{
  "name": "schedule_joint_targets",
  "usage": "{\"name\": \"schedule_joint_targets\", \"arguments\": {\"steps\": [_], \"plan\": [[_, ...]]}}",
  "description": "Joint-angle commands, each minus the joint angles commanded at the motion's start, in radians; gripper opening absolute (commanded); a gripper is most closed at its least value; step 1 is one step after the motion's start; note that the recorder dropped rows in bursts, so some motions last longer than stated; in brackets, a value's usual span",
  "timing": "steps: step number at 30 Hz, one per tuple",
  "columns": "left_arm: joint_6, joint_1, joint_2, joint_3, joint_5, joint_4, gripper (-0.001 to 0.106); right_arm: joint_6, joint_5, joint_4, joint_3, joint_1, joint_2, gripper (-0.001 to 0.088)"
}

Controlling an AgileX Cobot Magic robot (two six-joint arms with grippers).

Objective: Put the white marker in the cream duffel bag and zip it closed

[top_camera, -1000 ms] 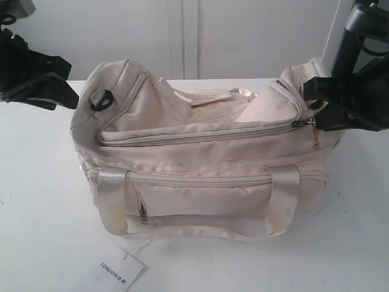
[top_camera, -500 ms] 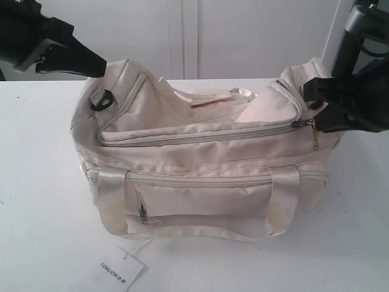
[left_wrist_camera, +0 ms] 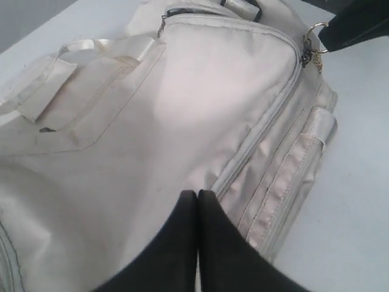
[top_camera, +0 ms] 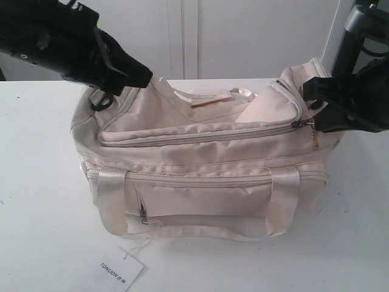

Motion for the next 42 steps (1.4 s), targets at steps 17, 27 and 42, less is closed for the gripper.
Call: {"name": "schedule_joint_targets", "arguments": {"steps": [17,27,42], "plan": [[0.269,-0.237,0.188,0.000,-0.178,0.007,0.012,0.000,-0.002,0.001,0.000,0.000,0.000,0.0000],[0.374,-0.266,0.268,0.000,-0.300,-0.085,0.049,0.000,-0.009,0.001,0.000,0.000,0.000,0.0000],[0.388,-0.266,0.335,0.000,-0.348,-0.088,0.048,0.000,-0.011,0.001,0.000,0.000,0.000,0.0000]]}}
